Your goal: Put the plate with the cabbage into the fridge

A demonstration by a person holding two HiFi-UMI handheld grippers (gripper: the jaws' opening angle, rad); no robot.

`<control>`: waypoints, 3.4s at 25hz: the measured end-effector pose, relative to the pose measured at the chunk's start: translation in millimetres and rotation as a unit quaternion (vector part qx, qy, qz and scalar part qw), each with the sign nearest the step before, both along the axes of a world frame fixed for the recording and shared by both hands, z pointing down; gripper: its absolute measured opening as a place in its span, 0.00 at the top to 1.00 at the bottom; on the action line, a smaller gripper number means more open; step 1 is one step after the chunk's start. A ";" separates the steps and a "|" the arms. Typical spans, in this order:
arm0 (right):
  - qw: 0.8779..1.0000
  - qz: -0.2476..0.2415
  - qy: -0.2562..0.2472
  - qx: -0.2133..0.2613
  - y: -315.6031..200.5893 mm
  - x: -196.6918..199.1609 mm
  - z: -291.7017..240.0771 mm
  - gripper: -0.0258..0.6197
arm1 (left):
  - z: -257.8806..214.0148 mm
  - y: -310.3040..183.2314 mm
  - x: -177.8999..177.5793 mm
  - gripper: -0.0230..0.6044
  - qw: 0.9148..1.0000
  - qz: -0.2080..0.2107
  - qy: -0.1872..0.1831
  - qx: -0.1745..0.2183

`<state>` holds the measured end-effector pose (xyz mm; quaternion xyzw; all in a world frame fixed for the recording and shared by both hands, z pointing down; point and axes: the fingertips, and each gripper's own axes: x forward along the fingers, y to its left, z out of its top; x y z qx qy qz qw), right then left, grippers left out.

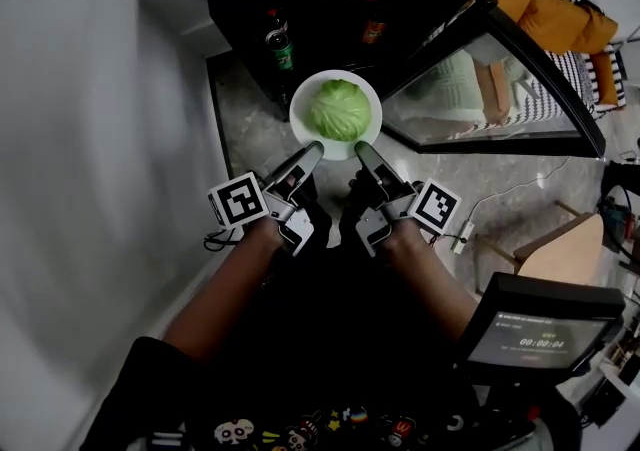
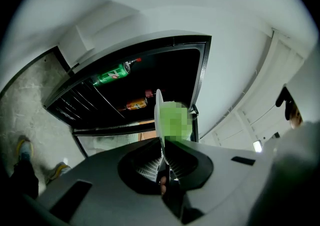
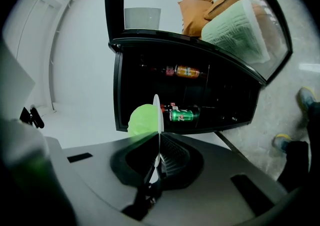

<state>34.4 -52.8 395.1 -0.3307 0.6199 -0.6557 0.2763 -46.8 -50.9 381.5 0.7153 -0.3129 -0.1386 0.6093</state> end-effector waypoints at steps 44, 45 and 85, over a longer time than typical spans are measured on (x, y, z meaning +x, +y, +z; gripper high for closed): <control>0.998 0.010 0.031 -0.046 0.6 1.3 -10.4 0.94 | -7.1 2.0 3.8 0.93 0.994 -0.040 0.057 -0.082; 0.998 0.009 0.033 -0.045 0.4 1.2 -11.6 0.94 | -8.1 1.9 3.5 0.93 0.994 -0.040 0.058 -0.080; 0.998 0.020 0.046 -0.029 -0.7 2.7 -13.8 0.94 | -12.6 0.6 4.6 0.93 0.996 -0.054 0.057 -0.051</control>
